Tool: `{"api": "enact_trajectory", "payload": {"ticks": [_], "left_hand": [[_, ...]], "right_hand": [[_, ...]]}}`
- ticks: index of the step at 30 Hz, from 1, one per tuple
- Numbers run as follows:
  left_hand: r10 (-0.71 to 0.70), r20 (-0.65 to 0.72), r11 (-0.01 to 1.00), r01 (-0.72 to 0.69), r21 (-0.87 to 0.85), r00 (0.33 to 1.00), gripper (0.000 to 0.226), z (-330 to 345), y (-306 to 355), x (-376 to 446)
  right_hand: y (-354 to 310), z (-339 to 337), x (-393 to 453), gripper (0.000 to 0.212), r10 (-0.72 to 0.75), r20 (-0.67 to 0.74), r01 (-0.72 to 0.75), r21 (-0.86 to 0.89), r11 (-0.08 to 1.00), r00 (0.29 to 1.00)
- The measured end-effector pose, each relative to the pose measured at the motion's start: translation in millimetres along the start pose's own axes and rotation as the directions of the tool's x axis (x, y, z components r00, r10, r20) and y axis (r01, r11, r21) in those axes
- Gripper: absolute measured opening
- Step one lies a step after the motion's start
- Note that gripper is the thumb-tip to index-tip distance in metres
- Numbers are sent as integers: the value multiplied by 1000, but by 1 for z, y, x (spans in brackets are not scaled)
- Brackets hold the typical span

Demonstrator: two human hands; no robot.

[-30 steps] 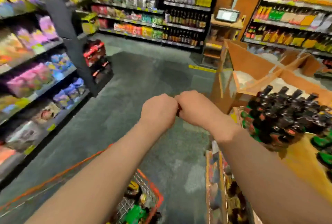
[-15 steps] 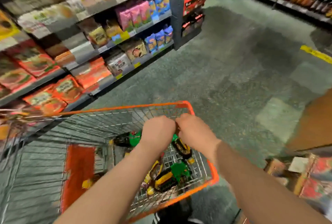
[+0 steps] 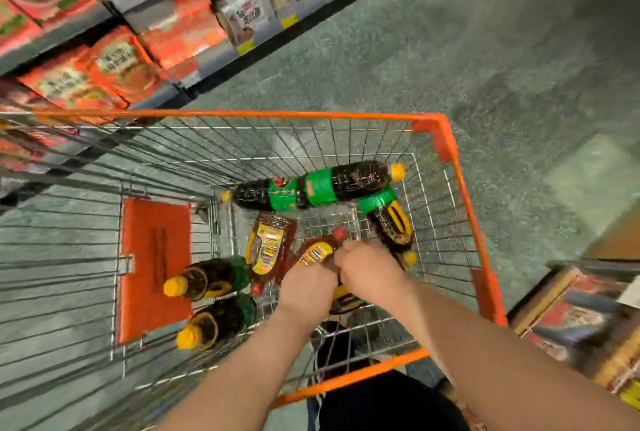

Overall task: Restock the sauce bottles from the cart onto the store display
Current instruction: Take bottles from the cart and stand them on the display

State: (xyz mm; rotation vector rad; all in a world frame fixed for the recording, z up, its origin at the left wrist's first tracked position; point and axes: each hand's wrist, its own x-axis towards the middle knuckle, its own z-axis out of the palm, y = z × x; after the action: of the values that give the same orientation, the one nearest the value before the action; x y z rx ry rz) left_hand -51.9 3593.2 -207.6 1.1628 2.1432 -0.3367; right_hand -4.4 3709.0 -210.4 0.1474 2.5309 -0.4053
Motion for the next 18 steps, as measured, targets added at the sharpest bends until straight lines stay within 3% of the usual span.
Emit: {"api": "enact_trajectory", "payload": {"ticks": [6,18], "left_hand": [[-116,66,989,121,-87,991,28,33,-46,3],[-326,-4,933,321,-161,945,29,59,-162,-26]], "right_hand": [[-46,24,40,29,-86,90,82,50,995,992],[-139,36,125,27,-261,51,254,107,961,964]]}}
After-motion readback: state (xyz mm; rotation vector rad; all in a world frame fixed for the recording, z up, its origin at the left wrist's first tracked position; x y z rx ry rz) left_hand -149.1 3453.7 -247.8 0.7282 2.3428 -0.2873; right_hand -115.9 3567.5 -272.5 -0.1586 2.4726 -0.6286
